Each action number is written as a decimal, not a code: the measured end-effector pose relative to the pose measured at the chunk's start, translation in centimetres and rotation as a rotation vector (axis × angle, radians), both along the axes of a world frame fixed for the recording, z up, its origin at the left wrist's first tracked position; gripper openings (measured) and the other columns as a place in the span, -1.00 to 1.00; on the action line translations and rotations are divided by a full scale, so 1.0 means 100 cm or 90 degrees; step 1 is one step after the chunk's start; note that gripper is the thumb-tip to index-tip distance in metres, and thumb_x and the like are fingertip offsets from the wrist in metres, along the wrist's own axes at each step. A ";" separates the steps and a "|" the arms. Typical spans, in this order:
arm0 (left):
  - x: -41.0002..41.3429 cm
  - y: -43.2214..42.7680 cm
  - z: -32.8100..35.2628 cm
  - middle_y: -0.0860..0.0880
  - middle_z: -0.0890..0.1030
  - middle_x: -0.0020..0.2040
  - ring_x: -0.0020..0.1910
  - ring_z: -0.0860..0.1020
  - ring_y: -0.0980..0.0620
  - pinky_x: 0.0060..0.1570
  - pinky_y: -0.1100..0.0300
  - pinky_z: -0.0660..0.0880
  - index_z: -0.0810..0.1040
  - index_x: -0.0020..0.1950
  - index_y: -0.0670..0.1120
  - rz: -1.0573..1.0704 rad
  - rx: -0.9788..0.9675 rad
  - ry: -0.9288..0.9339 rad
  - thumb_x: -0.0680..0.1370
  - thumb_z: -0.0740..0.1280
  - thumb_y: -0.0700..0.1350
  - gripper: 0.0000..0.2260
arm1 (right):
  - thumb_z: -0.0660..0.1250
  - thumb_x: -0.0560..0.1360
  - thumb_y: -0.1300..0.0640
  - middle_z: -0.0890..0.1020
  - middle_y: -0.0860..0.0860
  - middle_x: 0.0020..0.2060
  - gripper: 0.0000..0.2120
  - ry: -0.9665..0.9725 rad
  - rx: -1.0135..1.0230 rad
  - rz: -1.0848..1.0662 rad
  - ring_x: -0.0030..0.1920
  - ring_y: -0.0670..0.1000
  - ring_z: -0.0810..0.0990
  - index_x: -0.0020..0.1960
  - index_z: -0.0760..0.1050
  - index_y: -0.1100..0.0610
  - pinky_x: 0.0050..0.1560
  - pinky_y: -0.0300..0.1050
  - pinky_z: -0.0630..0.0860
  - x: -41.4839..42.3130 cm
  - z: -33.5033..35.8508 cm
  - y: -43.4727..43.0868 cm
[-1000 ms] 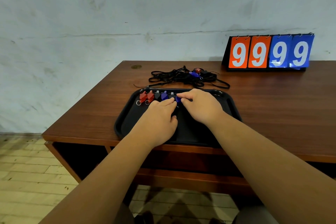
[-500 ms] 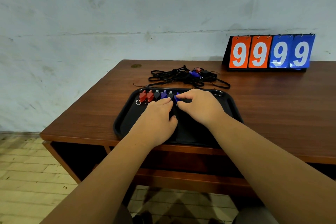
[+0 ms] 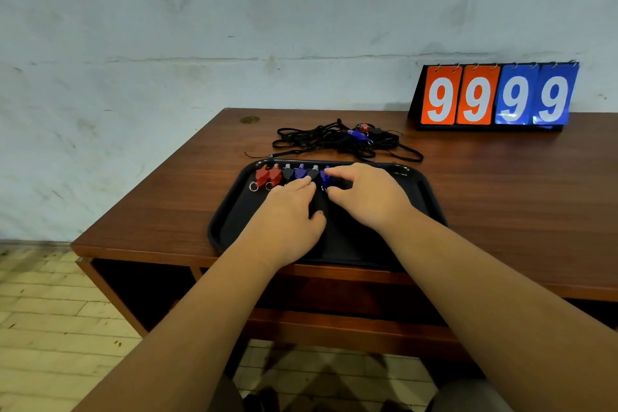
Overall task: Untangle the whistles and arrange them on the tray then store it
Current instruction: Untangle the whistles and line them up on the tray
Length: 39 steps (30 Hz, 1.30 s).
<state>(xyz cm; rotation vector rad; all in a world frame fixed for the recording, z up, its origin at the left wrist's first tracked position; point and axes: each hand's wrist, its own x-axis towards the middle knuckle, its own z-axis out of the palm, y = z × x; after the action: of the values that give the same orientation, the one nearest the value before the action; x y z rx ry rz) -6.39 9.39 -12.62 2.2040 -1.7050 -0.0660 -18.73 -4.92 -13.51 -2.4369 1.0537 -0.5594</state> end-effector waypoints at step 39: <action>0.041 -0.203 0.061 0.14 0.64 0.22 0.13 0.57 0.13 0.06 0.21 0.45 0.69 0.25 0.12 -0.026 -0.030 0.075 0.68 0.29 -0.08 -0.76 | 0.30 0.68 0.12 0.71 -0.09 -0.05 -0.73 -0.195 0.133 -0.130 0.03 -0.08 0.62 -0.12 0.71 0.01 -0.03 -0.19 0.48 -0.008 0.039 -0.193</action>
<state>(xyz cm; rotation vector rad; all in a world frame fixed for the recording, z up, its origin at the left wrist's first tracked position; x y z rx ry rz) -2.26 -10.87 -6.52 2.0894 -1.6701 -0.1605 -19.58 -24.21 -9.59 -2.0004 1.1700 -0.8154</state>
